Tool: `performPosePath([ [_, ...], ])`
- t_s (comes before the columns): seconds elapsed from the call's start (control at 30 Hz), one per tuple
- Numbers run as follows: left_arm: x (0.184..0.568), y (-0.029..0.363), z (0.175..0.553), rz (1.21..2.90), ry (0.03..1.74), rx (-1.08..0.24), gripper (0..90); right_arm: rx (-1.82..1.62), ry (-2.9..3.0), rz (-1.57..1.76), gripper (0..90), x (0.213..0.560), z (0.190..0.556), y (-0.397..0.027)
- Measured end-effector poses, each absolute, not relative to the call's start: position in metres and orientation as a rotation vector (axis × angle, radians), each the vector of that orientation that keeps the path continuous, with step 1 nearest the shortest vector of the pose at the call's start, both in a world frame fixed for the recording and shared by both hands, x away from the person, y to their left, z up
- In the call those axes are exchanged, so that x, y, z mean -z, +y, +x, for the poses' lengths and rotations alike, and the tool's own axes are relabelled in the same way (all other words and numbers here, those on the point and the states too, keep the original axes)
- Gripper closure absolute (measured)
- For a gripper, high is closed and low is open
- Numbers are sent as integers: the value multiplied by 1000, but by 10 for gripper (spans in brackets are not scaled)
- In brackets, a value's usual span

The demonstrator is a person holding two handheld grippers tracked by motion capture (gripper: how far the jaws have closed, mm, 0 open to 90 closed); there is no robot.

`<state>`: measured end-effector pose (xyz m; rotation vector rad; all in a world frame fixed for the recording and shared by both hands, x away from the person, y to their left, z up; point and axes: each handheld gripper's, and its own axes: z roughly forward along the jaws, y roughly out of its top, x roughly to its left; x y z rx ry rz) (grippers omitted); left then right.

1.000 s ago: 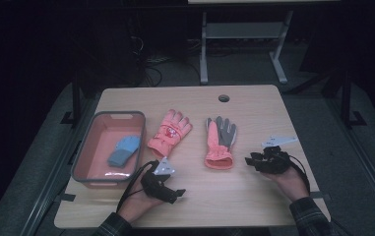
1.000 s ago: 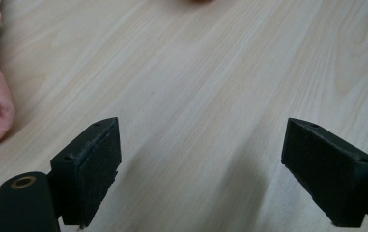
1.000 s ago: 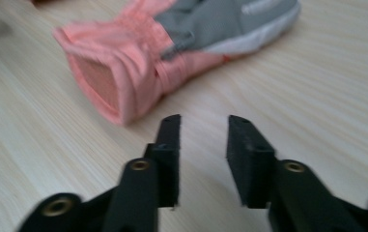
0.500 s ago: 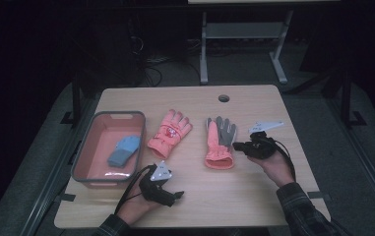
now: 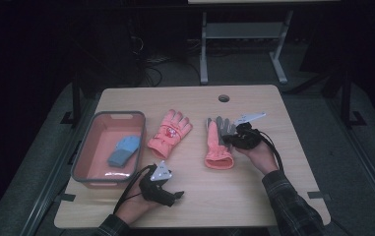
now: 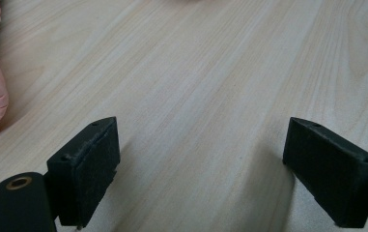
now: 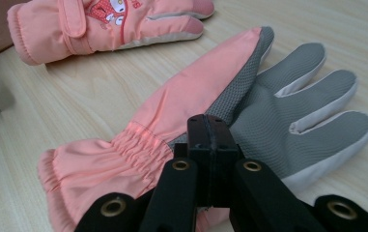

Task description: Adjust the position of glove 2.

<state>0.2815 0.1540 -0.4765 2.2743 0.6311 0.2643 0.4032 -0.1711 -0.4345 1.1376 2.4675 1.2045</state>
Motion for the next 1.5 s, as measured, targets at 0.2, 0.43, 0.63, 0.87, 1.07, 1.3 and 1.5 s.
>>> performPosePath([
  [0.2,477,154,281,2274,631,-264,123,-1162,2517,1134,900,445,404,-168],
  [0.43,477,154,281,2273,630,-263,124,-1171,2549,1123,900,445,390,-168],
  [0.63,477,154,281,2271,627,-257,124,-1178,2566,1102,900,445,375,-169],
  [0.87,477,154,281,2275,621,-254,125,-1189,2585,1124,900,445,352,-172],
  [1.07,477,154,281,2269,618,-251,126,-1188,2602,1130,900,444,331,-174],
  [1.3,477,154,281,2279,602,-256,125,-1195,2598,1093,899,436,319,-175],
  [1.5,477,153,281,2277,605,-249,126,-1177,2493,1120,899,427,352,-191],
])
